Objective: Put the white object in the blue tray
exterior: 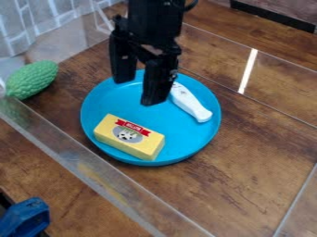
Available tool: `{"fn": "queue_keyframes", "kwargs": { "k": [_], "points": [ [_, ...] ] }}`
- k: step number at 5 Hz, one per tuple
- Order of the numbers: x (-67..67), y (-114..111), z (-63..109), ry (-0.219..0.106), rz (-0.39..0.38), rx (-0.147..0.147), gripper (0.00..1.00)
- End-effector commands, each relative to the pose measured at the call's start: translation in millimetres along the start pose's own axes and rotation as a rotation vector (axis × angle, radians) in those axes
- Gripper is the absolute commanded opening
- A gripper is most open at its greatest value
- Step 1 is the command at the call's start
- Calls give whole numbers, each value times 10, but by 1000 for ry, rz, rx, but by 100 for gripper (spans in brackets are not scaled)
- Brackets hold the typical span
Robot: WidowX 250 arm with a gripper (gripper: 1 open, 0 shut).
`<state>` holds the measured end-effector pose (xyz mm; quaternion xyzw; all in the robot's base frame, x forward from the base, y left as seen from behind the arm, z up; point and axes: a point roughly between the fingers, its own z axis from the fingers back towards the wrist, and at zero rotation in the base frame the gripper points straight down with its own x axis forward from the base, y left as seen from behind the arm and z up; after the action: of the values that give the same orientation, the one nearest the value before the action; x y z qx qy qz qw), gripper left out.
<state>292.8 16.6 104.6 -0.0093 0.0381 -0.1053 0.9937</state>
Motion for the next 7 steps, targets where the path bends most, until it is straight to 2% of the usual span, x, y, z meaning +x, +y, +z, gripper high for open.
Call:
{"fn": "queue_keyframes", "kwargs": {
  "k": [1,3,4,5,7],
  "points": [
    [-7,45,223,-98,28,27,100],
    [-22,30,206,-134,49,35,100],
    [74,84,257,-161,28,44,100],
    [96,109,284,-163,-4,44,100],
    [151,239,370,-167,-215,51,100]
  ]
}}
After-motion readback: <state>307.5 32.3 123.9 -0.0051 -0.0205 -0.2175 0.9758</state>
